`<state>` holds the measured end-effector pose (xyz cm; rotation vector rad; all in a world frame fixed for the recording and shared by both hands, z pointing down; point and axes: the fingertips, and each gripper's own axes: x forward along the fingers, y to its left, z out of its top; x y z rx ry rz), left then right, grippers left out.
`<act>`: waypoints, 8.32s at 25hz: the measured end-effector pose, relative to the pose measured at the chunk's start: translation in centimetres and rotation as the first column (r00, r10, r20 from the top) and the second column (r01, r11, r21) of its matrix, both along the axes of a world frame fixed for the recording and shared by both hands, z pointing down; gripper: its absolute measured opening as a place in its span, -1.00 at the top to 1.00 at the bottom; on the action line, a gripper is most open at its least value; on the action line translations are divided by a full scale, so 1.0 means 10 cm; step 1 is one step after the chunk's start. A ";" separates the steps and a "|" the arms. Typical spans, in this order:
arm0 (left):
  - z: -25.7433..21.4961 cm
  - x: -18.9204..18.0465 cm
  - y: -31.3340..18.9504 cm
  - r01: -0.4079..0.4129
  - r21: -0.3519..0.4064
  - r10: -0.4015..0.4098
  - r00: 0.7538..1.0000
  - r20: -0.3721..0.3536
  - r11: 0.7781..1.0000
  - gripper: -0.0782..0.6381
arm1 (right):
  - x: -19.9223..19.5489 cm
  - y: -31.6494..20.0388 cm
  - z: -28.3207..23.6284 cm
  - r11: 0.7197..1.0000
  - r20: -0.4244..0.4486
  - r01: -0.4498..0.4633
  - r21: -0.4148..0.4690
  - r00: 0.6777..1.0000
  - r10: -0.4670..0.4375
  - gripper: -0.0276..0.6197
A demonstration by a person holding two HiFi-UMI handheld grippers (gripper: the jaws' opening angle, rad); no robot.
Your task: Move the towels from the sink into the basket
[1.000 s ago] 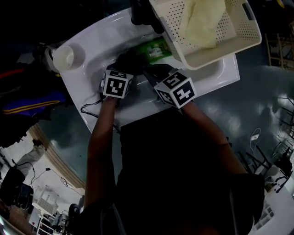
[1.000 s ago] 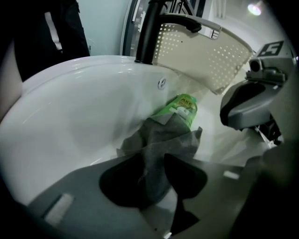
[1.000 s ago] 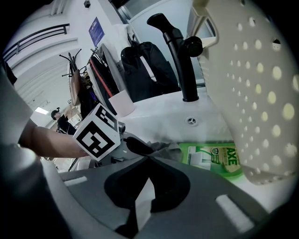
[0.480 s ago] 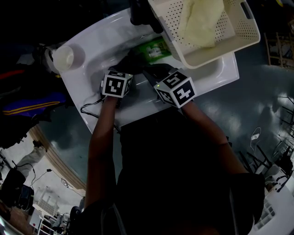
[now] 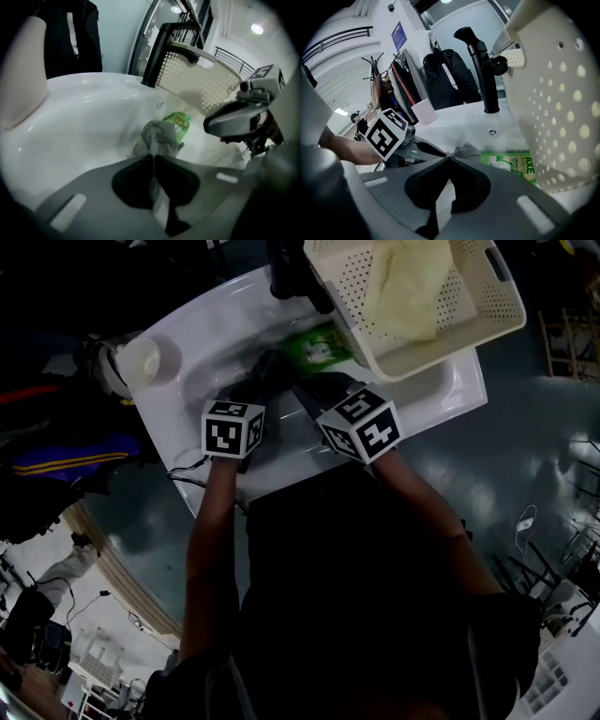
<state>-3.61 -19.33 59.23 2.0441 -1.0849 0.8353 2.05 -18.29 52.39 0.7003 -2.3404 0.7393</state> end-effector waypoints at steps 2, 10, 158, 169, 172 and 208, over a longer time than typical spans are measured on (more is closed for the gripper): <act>-0.10 -0.03 0.00 0.017 0.024 -0.017 1.000 -0.014 1.000 0.73 | -0.02 0.00 -0.02 1.000 0.004 -0.003 0.003 1.000 0.003 0.91; -0.52 -0.19 0.04 0.090 0.094 -0.082 0.992 -0.091 0.991 0.73 | -0.13 0.01 -0.14 1.000 0.031 0.000 0.017 1.000 0.000 0.92; -2.74 0.44 0.20 -0.063 0.542 0.217 0.950 -0.226 0.838 0.76 | 0.95 0.01 -2.17 0.854 0.243 -0.397 0.337 0.913 0.328 0.91; -2.59 -0.05 0.42 -0.014 0.511 0.158 0.958 -0.240 0.860 0.76 | 0.43 0.15 -2.06 0.884 0.238 -0.345 0.316 0.930 0.279 0.91; -2.53 -0.13 0.50 -0.001 0.501 0.146 0.957 -0.249 0.866 0.76 | 0.32 0.21 -2.02 0.890 0.234 -0.335 0.311 0.934 0.270 0.91; -1.96 -0.93 1.04 0.161 0.391 -0.037 0.951 -0.306 0.906 0.76 | -0.73 0.84 -1.32 0.957 0.238 -0.226 0.184 0.955 0.180 0.92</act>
